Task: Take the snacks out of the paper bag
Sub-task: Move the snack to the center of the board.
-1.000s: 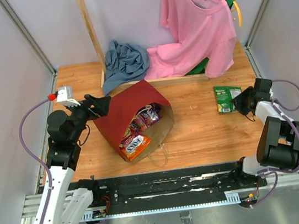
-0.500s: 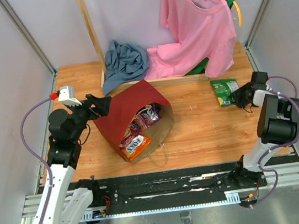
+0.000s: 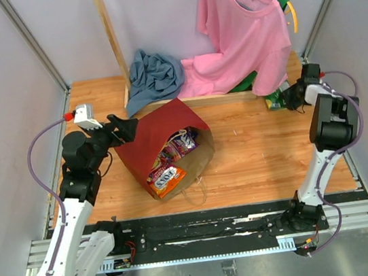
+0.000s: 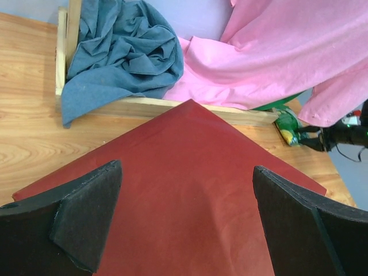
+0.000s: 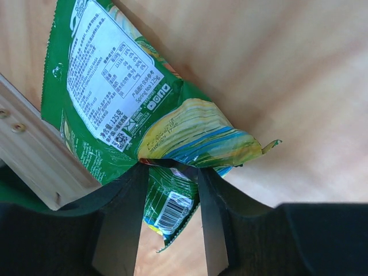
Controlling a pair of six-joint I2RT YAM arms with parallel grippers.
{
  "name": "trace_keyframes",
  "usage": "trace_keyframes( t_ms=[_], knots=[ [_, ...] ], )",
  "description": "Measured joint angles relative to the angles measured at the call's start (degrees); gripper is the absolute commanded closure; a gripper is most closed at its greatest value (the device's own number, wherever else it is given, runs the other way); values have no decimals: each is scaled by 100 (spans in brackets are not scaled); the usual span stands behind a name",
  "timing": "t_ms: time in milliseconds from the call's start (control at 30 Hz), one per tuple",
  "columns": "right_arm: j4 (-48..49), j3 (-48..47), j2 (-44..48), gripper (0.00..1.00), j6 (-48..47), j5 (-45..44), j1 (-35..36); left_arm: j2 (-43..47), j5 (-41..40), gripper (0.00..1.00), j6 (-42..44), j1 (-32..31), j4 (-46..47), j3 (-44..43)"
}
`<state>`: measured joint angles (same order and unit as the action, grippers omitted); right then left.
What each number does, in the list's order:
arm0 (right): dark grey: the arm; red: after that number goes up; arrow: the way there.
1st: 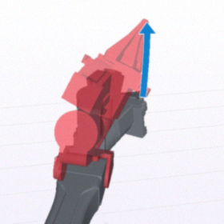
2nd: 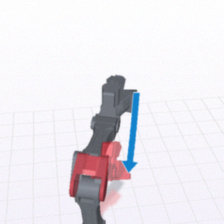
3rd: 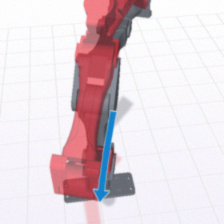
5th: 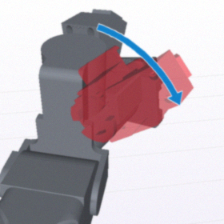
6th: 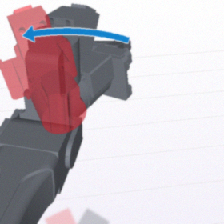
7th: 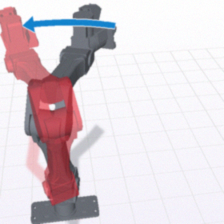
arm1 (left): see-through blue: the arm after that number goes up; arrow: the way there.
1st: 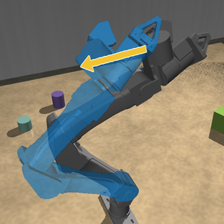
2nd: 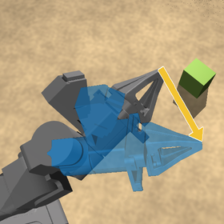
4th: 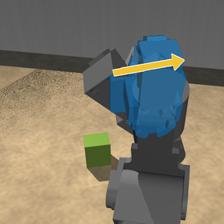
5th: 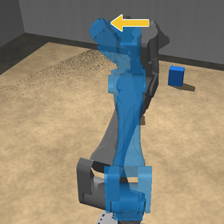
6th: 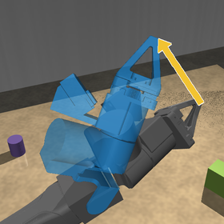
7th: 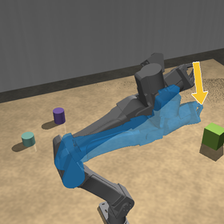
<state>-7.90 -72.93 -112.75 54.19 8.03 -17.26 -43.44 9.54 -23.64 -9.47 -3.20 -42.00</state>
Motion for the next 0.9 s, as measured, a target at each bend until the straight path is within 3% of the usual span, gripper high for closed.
trace_keyframes(
  t_ms=[267, 567, 733, 900],
  knots=[
    [-505, -2015, -1303, 59, 90, -308, 586, -129, 170, 0, -70, 0, -92, -225],
    [-514, -2291, -1480, 59, 461, -610, 879, -70, 197, 0, -63, 0, -330, -535],
    [-286, -1475, -859, 39, 595, -745, 1005, -72, 219, 0, -63, 0, -501, -697],
    [-188, -219, 697, 20, 730, -581, 1047, -68, 258, 0, -74, 0, -549, -850]
  ],
)
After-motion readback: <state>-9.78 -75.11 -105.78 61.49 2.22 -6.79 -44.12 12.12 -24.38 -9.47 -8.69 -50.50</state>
